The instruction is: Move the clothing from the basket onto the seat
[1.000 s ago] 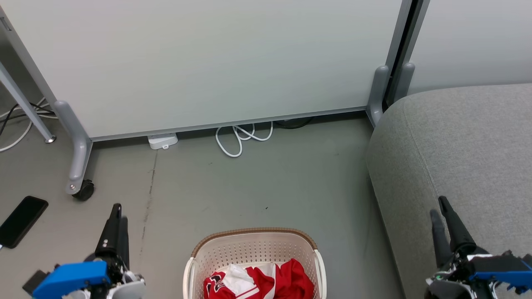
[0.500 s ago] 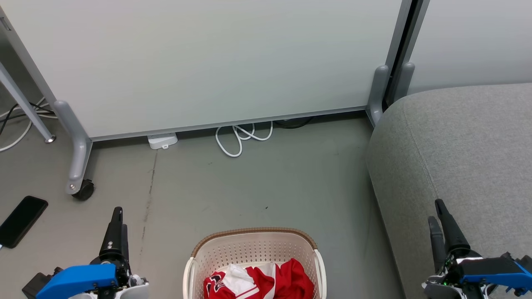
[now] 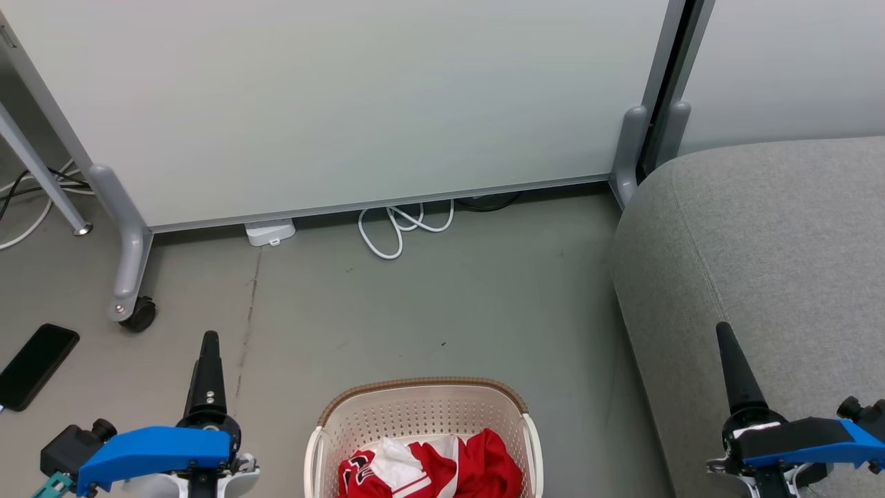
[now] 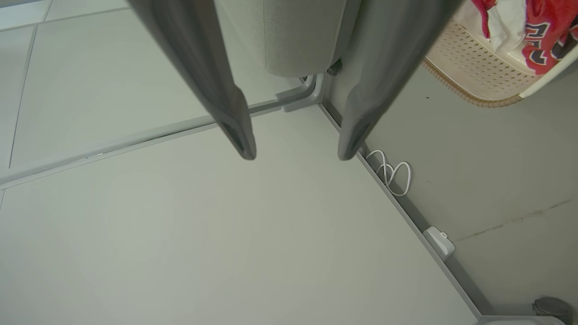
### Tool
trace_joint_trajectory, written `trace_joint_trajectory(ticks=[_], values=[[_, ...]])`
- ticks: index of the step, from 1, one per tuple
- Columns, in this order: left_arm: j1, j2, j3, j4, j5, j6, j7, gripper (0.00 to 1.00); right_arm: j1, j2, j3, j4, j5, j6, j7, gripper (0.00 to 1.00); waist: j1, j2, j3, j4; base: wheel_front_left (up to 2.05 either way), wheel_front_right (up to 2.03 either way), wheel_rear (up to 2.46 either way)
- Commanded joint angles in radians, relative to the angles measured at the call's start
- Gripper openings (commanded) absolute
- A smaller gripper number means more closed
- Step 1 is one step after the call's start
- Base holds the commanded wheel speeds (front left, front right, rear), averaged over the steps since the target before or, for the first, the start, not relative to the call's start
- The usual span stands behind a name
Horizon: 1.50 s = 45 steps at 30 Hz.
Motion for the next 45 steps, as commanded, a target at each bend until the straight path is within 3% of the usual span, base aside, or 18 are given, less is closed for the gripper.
trace_joint_trajectory(ticks=[1, 20, 45], values=[[-0.026, 0.008, -0.012, -0.027, 0.074, 0.004, -0.013, 1.0, -0.027, -0.006, 0.004, -0.024, -0.069, 0.002, -0.013, 1.0, 0.0, 0.0, 0.0, 0.001, 0.0, 0.0, 0.0], [-0.019, 0.036, -0.083, -0.037, 0.499, 0.028, -0.08, 1.0, -0.029, -0.009, 0.019, -0.035, -0.479, 0.003, -0.08, 1.0, 0.0, 0.0, 0.009, 0.004, 0.0, 0.0, 0.0], [-0.013, 0.059, -0.146, -0.032, 0.775, 0.064, -0.148, 1.0, -0.041, -0.011, 0.033, -0.002, -0.799, 0.003, -0.149, 1.0, 0.0, 0.0, 0.011, 0.01, 0.0, 0.0, 0.0]])
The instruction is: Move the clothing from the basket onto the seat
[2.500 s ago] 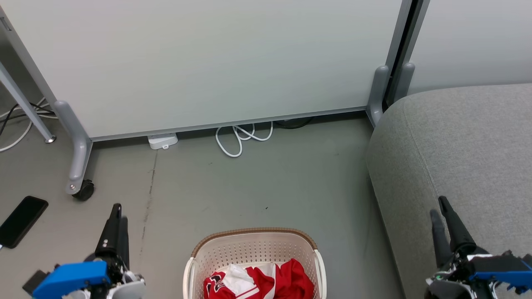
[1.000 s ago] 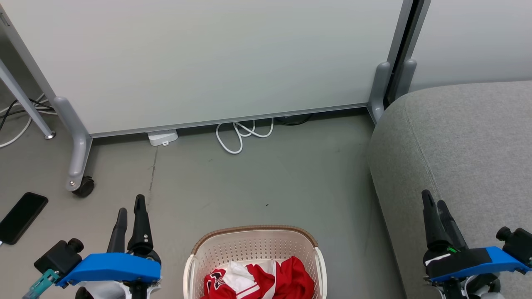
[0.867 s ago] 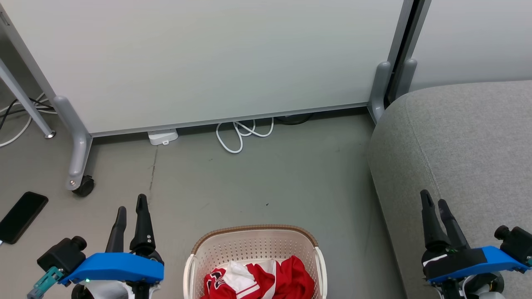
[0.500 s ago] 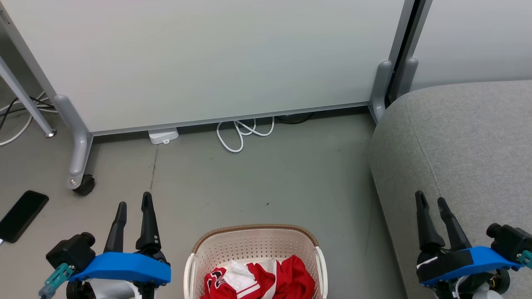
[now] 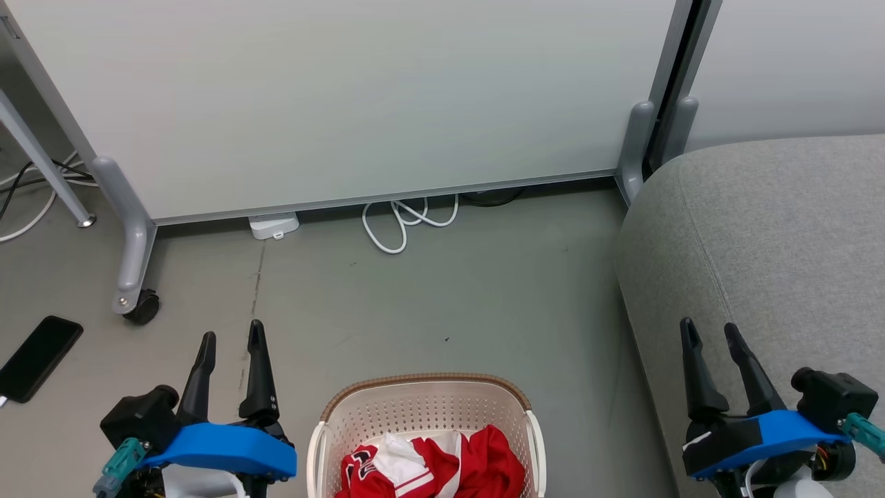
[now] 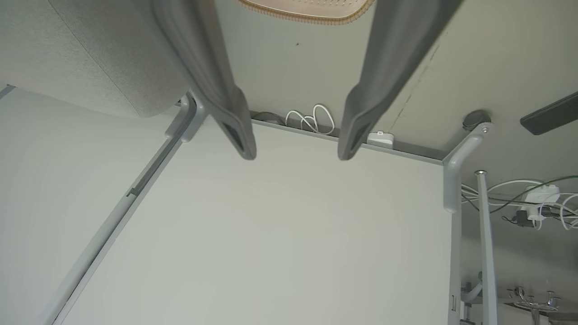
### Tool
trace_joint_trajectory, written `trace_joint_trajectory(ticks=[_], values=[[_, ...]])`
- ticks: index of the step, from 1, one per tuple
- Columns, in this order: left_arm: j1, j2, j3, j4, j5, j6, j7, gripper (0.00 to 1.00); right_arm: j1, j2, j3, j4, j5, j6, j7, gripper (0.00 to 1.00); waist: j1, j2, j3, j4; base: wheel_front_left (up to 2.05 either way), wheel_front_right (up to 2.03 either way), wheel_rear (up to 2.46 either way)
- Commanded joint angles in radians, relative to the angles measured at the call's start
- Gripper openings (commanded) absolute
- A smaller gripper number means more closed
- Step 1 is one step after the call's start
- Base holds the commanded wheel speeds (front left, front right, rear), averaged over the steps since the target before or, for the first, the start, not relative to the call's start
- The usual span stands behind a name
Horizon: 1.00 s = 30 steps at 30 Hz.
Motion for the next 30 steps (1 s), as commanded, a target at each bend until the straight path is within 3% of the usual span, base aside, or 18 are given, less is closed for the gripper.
trace_joint_trajectory(ticks=[1, 30], values=[[-0.014, 0.008, -0.003, -0.006, 0.027, 0.004, -0.01, 1.0, -0.021, -0.008, 0.003, -0.004, -0.032, 0.002, -0.012, 1.0, 0.0, 0.0, 0.0, 0.0, 0.0, 0.0, 0.0], [-0.014, -0.015, 0.003, 0.042, 0.205, -0.03, -0.075, 1.0, -0.027, -0.009, -0.002, 0.024, -0.285, 0.002, -0.077, 1.0, 0.0, 0.0, 0.002, -0.001, 0.0, 0.0, 0.0]])
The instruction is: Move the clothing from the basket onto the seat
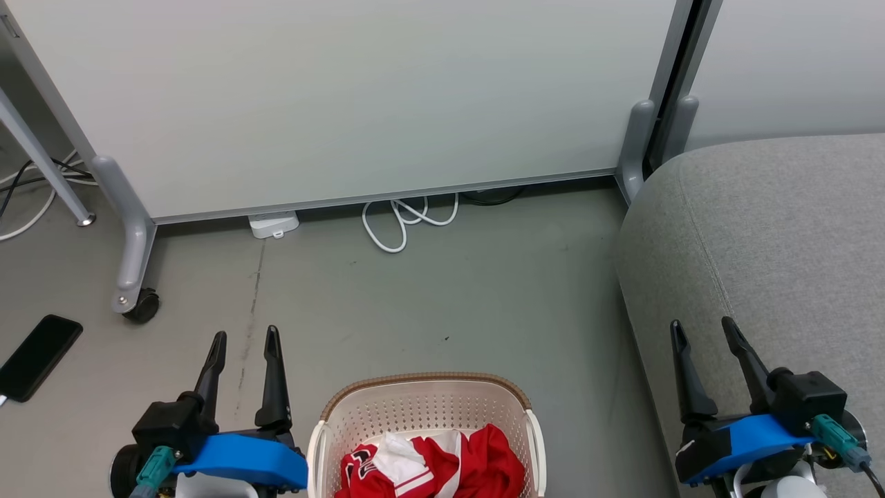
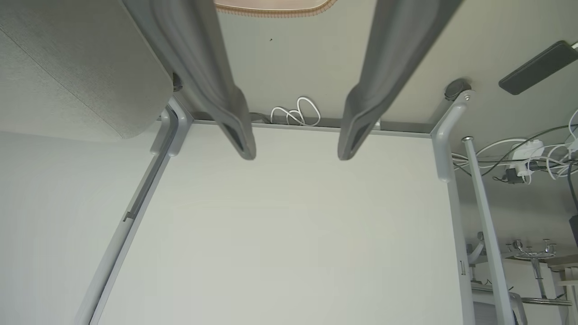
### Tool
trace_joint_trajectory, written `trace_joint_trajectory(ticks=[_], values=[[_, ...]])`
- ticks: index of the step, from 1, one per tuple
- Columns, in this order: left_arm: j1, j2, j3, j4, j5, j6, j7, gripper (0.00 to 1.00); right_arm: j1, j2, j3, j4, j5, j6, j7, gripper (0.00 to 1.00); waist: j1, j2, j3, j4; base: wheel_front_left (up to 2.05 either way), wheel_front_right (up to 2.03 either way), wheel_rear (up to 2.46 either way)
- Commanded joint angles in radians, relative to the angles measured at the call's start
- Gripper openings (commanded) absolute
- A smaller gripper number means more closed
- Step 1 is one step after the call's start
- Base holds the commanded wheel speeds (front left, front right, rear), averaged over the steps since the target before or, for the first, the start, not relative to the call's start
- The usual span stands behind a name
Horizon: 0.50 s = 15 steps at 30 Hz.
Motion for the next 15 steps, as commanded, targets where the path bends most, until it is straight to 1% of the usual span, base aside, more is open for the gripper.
trace_joint_trajectory(ticks=[1, 10, 15], values=[[-0.015, 0.0, 0.004, 0.002, 0.024, -0.006, -0.01, 1.0, -0.017, -0.006, -0.001, 0.0, -0.022, 0.002, -0.011, 1.0, 0.0, 0.0, 0.0, -0.001, 0.0, 0.0, 0.0], [-0.02, -0.006, 0.004, 0.019, 0.081, -0.023, -0.027, 1.0, -0.022, -0.006, 0.006, 0.005, -0.087, 0.002, -0.028, 1.0, 0.0, 0.0, 0.004, -0.004, 0.0, 0.0, 0.0], [-0.021, -0.01, 0.005, 0.024, 0.114, -0.024, -0.036, 1.0, -0.02, -0.007, 0.007, 0.007, -0.124, 0.002, -0.037, 1.0, 0.0, 0.0, 0.005, -0.004, 0.0, 0.0, 0.0]])
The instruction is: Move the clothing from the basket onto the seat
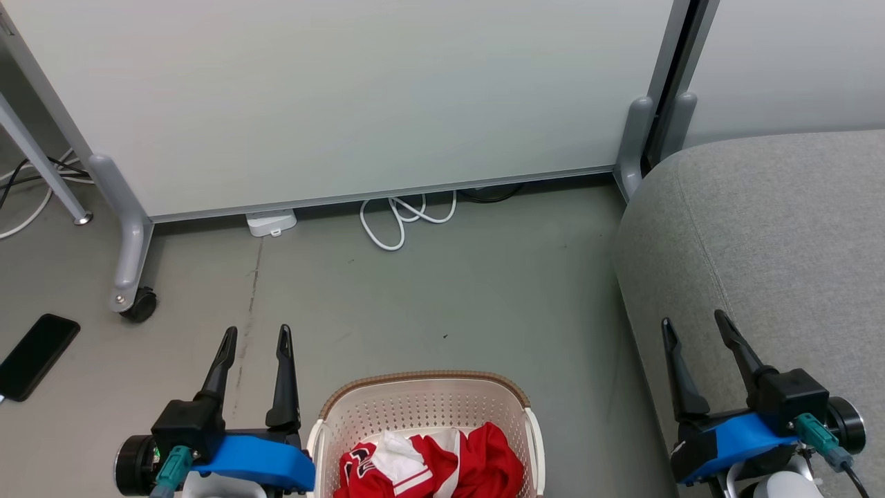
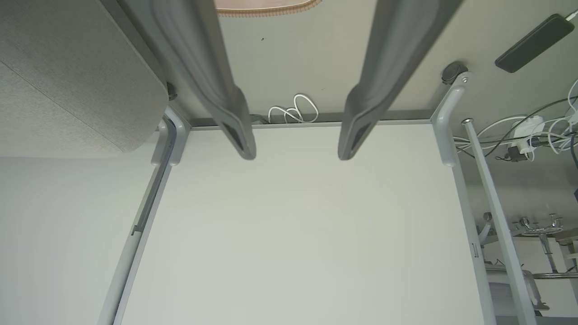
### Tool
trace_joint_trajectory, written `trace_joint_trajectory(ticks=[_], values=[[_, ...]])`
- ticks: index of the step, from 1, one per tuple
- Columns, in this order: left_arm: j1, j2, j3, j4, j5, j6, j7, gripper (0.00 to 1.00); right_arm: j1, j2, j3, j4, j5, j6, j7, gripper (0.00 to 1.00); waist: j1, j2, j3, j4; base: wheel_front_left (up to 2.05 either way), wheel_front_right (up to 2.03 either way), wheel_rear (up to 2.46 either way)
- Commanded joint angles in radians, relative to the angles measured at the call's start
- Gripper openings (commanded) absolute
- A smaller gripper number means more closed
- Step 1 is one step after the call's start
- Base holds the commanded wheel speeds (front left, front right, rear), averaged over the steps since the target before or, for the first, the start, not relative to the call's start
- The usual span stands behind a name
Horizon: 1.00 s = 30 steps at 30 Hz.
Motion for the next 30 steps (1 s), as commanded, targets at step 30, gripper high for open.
trace_joint_trajectory(ticks=[30], values=[[-0.006, -0.01, 0.014, 0.038, 0.072, -0.018, -0.018, 1.0, -0.021, -0.006, 0.031, -0.01, -0.043, 0.002, -0.019, 1.0, 0.0, 0.0, 0.031, -0.028, 0.0, 0.0, 0.0]])
